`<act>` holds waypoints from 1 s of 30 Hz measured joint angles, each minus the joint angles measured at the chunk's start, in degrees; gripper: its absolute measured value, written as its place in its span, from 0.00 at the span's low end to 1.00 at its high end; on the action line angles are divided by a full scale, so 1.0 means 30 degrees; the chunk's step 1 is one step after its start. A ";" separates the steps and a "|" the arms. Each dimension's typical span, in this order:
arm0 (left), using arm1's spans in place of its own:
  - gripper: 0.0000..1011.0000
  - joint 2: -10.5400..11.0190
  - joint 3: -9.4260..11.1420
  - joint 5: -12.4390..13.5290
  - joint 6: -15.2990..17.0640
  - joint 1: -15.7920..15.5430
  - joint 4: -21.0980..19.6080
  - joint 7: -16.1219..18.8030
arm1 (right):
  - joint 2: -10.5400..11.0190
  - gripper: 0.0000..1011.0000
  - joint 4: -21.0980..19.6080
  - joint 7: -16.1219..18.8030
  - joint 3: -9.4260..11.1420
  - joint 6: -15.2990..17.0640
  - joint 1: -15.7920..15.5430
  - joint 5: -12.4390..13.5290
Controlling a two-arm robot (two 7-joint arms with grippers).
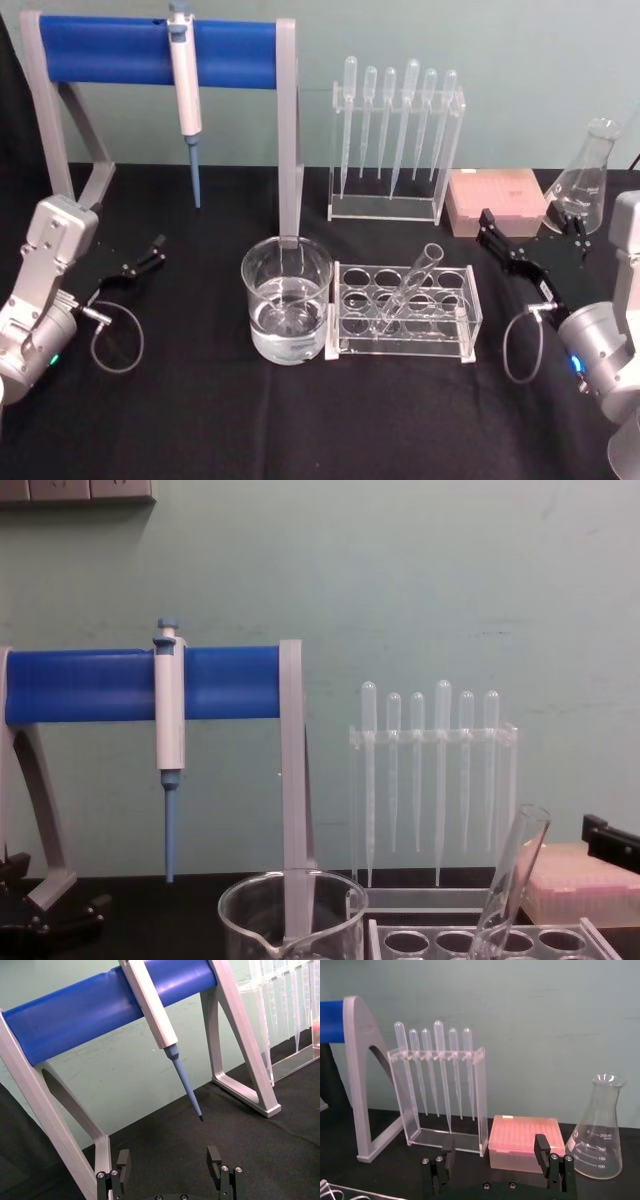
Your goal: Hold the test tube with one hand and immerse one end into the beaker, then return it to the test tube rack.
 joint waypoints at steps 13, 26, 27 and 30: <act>0.99 0.0000 0.0001 0.0000 0.0000 0.0000 0.0000 0.0000 | -0.0239 0.99 0.0296 -0.0136 -0.0037 0.0211 0.0040 -0.0756; 0.99 0.0000 0.0001 0.0000 0.0000 0.0000 0.0000 0.0000 | -0.0223 0.99 0.0254 -0.0116 -0.0014 0.0153 0.0023 -0.0592; 0.99 0.0000 0.0000 0.0000 0.0000 -0.0001 0.0000 0.0000 | -0.0221 0.99 0.0252 -0.0113 -0.0013 0.0150 0.0021 -0.0588; 0.99 0.0000 0.0000 0.0000 0.0000 0.0000 0.0000 0.0000 | -0.0218 0.99 0.0247 -0.0099 -0.0008 0.0139 0.0020 -0.0576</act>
